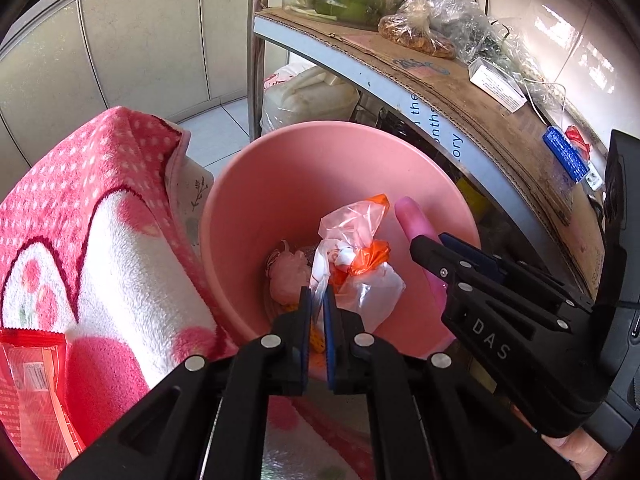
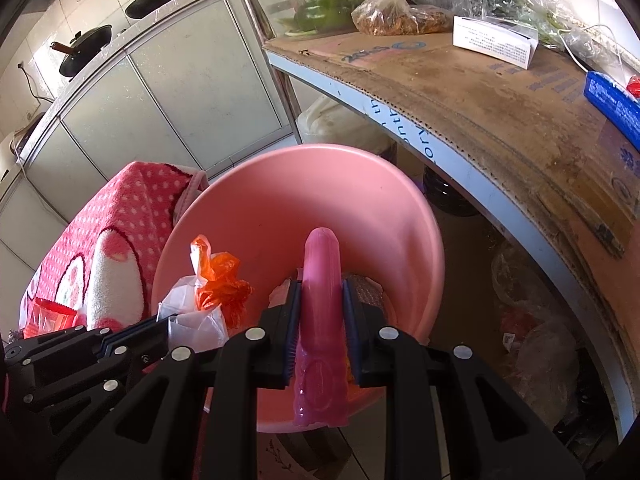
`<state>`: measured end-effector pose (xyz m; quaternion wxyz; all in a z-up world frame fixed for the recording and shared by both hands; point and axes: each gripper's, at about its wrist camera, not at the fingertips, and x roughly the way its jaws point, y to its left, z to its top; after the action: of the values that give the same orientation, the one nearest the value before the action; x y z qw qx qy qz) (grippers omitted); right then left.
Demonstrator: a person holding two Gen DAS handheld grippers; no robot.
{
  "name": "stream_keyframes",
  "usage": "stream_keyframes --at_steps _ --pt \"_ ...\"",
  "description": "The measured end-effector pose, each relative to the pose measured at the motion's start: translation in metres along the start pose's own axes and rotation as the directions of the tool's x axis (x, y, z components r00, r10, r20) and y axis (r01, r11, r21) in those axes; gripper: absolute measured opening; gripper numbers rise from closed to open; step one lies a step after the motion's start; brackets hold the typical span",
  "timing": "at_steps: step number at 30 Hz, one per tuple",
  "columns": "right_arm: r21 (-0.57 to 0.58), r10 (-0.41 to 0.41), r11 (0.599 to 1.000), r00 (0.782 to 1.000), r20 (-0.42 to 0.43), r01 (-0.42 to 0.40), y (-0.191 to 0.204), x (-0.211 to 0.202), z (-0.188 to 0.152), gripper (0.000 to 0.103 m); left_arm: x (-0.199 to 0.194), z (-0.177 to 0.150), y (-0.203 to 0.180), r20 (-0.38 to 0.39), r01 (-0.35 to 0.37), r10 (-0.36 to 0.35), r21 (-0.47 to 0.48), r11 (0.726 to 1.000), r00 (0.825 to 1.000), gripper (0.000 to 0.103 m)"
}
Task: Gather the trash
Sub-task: 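Open both tools to drop the clear bag and pink tube into the bucket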
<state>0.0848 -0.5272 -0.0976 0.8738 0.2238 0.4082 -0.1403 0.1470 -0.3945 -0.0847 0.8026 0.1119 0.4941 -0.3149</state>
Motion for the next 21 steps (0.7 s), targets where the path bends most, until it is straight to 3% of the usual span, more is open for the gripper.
stream_keyframes --at_steps 9,13,21 --pt "0.020 -0.003 1.000 1.000 -0.010 0.003 -0.0060 0.0017 -0.0002 0.023 -0.0015 0.0003 -0.0024 -0.002 0.020 -0.020 0.006 1.000 1.000 0.013" --pt "0.028 -0.010 1.000 1.000 -0.005 0.010 -0.0079 0.0008 -0.0006 0.035 -0.0036 0.0005 -0.0035 0.004 0.023 -0.023 0.007 1.000 1.000 0.018" --pt "0.020 -0.014 1.000 1.000 -0.009 0.014 -0.0082 -0.0015 -0.0021 0.035 -0.0090 0.0018 -0.0018 0.013 0.029 -0.029 -0.003 1.000 0.999 0.019"
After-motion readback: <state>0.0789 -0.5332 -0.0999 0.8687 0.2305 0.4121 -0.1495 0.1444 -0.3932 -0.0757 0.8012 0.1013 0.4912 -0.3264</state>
